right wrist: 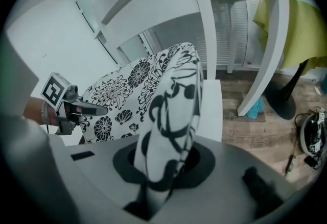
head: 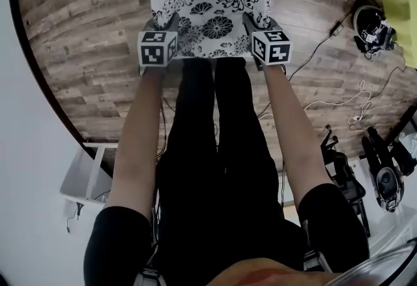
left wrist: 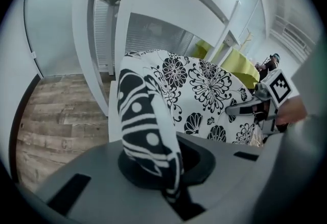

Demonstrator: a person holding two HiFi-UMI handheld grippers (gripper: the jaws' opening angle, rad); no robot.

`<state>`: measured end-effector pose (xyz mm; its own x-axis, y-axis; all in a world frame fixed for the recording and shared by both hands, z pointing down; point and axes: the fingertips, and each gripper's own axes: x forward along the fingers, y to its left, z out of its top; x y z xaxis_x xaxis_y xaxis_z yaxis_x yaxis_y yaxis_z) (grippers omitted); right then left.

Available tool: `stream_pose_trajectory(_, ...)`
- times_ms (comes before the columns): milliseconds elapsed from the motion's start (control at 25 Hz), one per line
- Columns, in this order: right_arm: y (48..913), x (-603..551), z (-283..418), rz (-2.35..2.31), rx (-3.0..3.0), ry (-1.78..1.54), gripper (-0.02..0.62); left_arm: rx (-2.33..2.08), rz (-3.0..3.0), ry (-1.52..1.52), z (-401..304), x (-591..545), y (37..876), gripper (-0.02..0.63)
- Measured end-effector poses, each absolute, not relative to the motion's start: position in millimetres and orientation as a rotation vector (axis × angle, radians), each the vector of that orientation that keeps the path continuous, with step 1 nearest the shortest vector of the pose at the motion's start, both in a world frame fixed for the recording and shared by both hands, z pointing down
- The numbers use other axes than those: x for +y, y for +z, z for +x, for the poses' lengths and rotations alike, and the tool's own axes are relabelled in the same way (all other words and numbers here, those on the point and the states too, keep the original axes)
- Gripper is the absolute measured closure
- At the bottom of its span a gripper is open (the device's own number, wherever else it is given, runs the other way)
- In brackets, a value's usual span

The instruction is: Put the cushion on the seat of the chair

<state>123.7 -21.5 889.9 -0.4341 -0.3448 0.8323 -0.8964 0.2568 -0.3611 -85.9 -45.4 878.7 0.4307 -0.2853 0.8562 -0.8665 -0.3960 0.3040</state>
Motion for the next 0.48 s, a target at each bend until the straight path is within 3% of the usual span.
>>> stream_pose_trajectory(320, 920.8, -22.3, 130.9, 1.056, -1.796, 1.158, 0.507, -0.923, 1.826, 1.004, -90.0, -44.7, 909.7, 0.569)
stream_pose_trajectory(480, 930.3, -24.6, 138.4, 1.056, -1.74, 1.13, 0.456, -0.931, 1.794, 1.037, -96.1, -46.0, 919.7, 0.532)
